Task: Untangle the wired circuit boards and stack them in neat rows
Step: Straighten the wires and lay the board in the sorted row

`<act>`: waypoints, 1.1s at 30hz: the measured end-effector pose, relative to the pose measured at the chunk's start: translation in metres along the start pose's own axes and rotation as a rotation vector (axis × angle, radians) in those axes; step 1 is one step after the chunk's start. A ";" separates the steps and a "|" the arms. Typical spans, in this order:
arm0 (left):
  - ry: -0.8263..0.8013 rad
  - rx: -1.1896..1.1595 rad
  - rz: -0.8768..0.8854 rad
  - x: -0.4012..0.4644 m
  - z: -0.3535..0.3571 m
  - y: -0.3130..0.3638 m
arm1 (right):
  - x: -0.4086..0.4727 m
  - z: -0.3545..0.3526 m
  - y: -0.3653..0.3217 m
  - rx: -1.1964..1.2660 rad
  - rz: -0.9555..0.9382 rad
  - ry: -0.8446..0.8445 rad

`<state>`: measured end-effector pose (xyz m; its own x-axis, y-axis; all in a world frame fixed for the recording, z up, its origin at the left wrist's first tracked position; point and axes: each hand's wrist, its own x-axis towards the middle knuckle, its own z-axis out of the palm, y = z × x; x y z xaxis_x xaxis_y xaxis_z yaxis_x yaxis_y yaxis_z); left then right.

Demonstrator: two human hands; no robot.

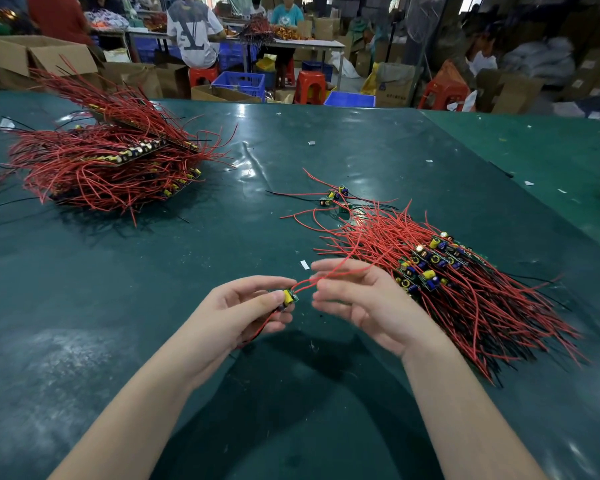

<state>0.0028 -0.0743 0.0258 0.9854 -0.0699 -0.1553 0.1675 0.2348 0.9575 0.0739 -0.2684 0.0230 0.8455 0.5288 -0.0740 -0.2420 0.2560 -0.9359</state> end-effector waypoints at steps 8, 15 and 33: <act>-0.022 0.009 0.007 0.000 0.000 -0.001 | -0.002 0.007 0.004 -0.102 -0.083 -0.020; -0.036 0.038 0.007 0.001 0.001 -0.004 | -0.002 0.010 0.006 -0.142 -0.119 0.057; 0.027 0.511 0.174 0.003 0.000 -0.008 | -0.002 0.012 0.007 -0.124 -0.117 0.019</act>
<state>0.0043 -0.0766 0.0180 0.9988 -0.0459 0.0161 -0.0276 -0.2615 0.9648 0.0646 -0.2577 0.0207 0.8734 0.4859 0.0326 -0.0819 0.2125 -0.9737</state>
